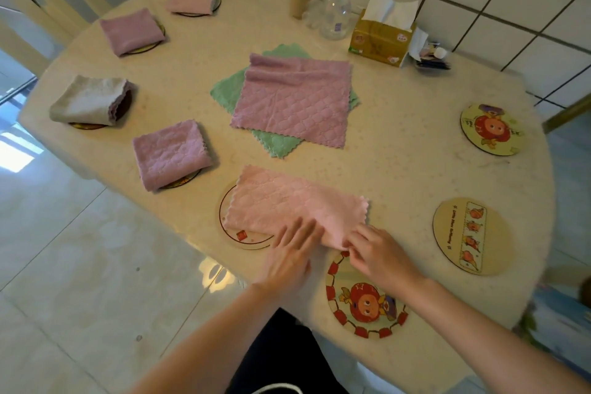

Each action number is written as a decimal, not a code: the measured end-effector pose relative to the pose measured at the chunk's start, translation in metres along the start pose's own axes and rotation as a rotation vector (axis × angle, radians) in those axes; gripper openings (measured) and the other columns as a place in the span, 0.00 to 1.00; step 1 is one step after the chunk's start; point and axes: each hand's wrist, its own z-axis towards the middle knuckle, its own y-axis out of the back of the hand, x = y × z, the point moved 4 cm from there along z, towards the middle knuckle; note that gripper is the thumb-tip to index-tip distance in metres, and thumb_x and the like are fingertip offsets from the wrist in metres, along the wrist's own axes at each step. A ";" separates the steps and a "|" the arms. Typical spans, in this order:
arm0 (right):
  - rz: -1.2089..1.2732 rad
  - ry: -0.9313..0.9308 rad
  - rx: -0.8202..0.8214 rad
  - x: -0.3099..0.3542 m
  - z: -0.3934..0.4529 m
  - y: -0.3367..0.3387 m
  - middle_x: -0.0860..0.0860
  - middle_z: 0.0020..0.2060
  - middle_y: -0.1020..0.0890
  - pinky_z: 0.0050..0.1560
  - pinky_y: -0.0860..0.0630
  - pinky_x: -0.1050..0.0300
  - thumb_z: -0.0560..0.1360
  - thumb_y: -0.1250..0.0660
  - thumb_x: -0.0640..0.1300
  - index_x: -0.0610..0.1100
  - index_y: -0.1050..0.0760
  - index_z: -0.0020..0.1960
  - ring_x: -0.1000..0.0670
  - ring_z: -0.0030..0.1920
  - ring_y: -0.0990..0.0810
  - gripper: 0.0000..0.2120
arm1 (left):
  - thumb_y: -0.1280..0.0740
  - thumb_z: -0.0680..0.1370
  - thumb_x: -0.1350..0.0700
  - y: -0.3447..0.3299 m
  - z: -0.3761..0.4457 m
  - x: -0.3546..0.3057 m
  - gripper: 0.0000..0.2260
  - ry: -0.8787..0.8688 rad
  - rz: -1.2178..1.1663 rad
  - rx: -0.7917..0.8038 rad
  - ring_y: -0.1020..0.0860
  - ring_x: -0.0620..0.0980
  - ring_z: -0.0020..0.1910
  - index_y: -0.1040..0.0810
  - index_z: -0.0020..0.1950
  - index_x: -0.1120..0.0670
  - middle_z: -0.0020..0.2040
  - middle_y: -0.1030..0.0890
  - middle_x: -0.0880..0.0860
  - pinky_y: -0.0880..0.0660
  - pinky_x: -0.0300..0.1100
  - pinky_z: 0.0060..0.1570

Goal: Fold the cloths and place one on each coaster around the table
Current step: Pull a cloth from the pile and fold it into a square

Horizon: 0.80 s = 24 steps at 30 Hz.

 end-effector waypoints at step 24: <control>-0.191 0.357 0.241 0.024 -0.006 -0.034 0.49 0.69 0.29 0.65 0.34 0.53 0.61 0.28 0.30 0.47 0.35 0.72 0.46 0.68 0.30 0.42 | 0.44 0.81 0.49 0.023 -0.077 0.037 0.19 -0.166 -0.284 0.208 0.41 0.39 0.74 0.32 0.71 0.40 0.72 0.32 0.40 0.47 0.45 0.75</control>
